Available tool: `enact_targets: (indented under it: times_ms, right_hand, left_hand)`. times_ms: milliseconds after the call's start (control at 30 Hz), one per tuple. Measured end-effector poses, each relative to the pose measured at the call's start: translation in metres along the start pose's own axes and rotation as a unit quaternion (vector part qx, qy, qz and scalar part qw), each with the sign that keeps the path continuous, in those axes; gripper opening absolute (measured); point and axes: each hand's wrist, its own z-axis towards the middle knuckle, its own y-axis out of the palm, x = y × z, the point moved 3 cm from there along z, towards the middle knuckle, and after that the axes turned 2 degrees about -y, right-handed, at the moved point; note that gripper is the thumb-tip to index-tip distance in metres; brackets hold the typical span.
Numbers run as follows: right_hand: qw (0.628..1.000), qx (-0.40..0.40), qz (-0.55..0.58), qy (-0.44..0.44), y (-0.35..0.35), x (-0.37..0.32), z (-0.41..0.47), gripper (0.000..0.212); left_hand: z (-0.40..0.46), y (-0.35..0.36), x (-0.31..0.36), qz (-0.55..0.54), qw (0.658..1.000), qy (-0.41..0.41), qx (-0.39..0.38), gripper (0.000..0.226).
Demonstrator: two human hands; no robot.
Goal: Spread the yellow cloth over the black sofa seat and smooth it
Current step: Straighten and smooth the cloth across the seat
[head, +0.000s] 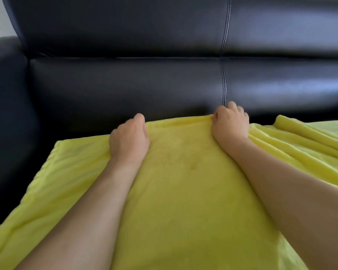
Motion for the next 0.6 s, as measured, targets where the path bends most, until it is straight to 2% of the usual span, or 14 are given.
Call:
enact_targets:
  times_ms: [67, 100, 200, 267, 300, 400, 467, 600]
  right_hand:
    - [0.997, -0.07, -0.031, -0.015, 0.007, -0.003, -0.005, 0.023]
    - [0.996, -0.086, -0.018, -0.01, 0.006, -0.004, -0.005, 0.023]
    - [0.99, -0.074, 0.116, 0.001, -0.001, -0.017, 0.004, 0.024]
    - [0.972, -0.104, 0.211, -0.009, -0.002, -0.035, 0.008, 0.029]
    - [0.97, -0.13, 0.205, -0.025, -0.001, -0.045, 0.008, 0.029]
    - [0.978, -0.185, 0.041, -0.083, 0.007, -0.063, 0.002, 0.02]
    - [0.98, -0.184, -0.016, -0.078, 0.013, -0.064, 0.001, 0.014]
    - [0.973, -0.228, -0.015, -0.04, 0.015, -0.064, 0.003, 0.009]
  left_hand:
    - [-0.001, 0.005, -0.003, 0.006, 0.997, -0.022, -0.075, 0.01]
    - [-0.001, 0.005, -0.003, -0.004, 0.996, -0.029, -0.085, 0.012]
    - [0.005, -0.007, -0.01, -0.016, 0.997, -0.056, -0.048, 0.025]
    - [0.013, -0.011, -0.023, 0.007, 0.994, -0.085, -0.068, 0.028]
    - [0.015, -0.01, -0.03, 0.018, 0.99, -0.097, -0.096, 0.027]
    - [0.014, 0.003, -0.042, 0.036, 0.977, -0.118, -0.175, 0.03]
    - [0.011, 0.006, -0.043, 0.036, 0.98, -0.12, -0.158, 0.027]
    - [0.013, 0.0, -0.051, 0.049, 0.981, -0.163, -0.093, 0.023]
